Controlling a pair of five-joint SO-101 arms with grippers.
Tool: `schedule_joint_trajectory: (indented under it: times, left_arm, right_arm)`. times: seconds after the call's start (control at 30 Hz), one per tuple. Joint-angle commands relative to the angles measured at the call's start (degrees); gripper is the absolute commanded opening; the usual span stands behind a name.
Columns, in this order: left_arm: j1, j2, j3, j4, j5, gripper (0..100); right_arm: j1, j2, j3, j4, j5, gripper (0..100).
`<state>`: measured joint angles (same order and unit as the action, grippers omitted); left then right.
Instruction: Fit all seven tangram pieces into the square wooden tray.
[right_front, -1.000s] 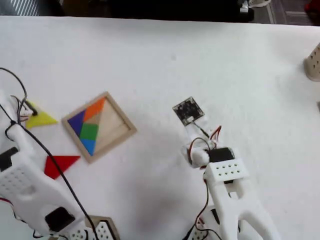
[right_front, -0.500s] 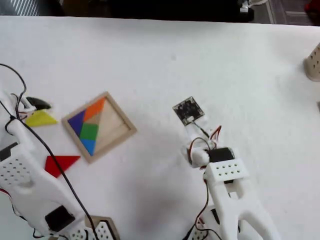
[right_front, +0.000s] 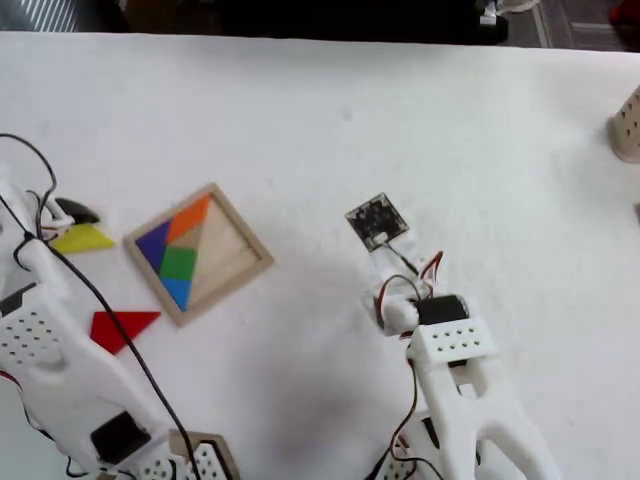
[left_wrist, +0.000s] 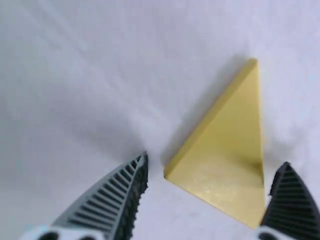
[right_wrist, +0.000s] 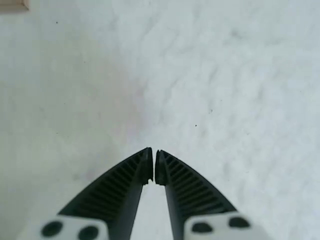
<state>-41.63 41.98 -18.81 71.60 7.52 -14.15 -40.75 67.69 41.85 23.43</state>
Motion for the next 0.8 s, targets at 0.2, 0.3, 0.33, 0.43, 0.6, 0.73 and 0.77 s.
schedule_joint_trajectory:
  times: [0.2,0.3,0.33,0.43,0.6,0.73,0.77]
  left_arm:
    - [2.9,0.3,-1.0,-0.2,0.2,6]
    - [3.8,0.3,-1.0,1.4,0.2,8]
    - [4.0,0.3,-1.1,1.8,0.2,9]
    - [4.6,0.2,-1.1,2.2,0.2,10]
    - [5.8,0.1,-1.6,2.4,0.2,10]
    - [7.0,0.2,-6.3,6.7,0.2,10]
    - [7.2,0.2,-8.0,8.0,0.2,10]
  right_arm:
    - [-0.7,-0.2,-0.2,-1.1,0.2,1.8]
    - [-0.7,-0.2,-0.2,-1.1,0.2,1.8]
    - [-0.7,-0.2,-0.2,-1.1,0.2,1.8]
    - [-0.7,-0.2,-0.2,-1.1,0.2,1.8]
    - [-0.7,-0.2,-0.2,-1.0,0.2,1.8]
    - [-0.7,-0.5,-0.2,-0.9,0.2,1.8]
    - [-0.7,-0.5,-0.2,-0.9,0.2,1.8]
